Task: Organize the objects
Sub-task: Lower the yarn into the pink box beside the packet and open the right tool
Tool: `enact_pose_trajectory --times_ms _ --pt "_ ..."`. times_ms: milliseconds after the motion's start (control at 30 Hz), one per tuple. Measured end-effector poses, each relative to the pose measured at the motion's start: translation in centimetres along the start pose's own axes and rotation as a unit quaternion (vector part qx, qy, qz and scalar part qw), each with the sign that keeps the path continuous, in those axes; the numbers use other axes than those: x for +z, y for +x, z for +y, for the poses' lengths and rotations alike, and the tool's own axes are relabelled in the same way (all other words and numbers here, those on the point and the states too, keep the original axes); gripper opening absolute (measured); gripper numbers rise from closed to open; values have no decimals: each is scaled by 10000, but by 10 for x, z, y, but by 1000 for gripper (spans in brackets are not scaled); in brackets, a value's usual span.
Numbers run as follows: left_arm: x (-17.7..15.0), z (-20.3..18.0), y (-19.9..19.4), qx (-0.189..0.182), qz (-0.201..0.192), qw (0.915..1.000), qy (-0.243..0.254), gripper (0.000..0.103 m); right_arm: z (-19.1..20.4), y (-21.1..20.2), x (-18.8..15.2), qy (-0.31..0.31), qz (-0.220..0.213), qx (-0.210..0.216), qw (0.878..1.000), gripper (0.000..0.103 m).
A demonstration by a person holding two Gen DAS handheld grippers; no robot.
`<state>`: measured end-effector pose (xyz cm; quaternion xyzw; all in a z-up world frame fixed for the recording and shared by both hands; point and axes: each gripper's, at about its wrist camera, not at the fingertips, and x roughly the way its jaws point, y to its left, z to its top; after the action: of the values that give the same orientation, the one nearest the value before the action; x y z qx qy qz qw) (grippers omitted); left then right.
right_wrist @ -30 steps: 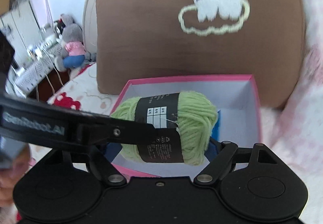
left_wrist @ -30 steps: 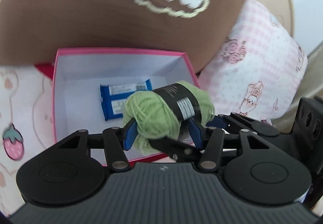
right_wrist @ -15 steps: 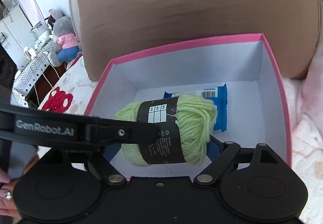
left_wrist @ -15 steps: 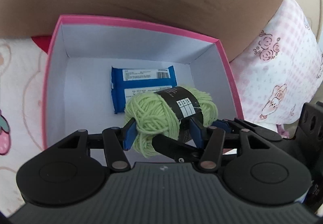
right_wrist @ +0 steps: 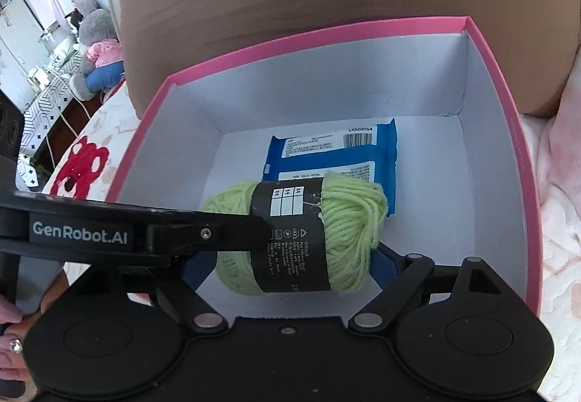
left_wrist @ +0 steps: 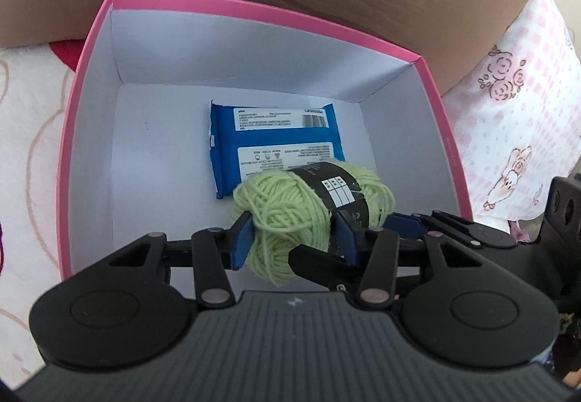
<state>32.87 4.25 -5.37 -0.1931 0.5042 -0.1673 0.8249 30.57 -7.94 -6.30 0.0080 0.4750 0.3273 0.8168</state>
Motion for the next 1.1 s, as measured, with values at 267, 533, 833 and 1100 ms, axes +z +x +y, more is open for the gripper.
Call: enact_pose_trajectory --times_ms 267,533,833,1100 --pt "0 4 4 24 61 10000 -66 47 -2 1 -7 -64 -157 -273 9995 89" --pt "-5 5 -10 186 -238 9994 -151 27 2 1 -8 -154 -132 -343 9992 89" --pt "-13 -1 2 532 -353 9979 67 28 2 -23 -16 -289 -347 -182 9988 85" --pt "-15 -10 8 550 -555 9966 259 28 7 -22 -18 -467 -346 -205 9981 66"
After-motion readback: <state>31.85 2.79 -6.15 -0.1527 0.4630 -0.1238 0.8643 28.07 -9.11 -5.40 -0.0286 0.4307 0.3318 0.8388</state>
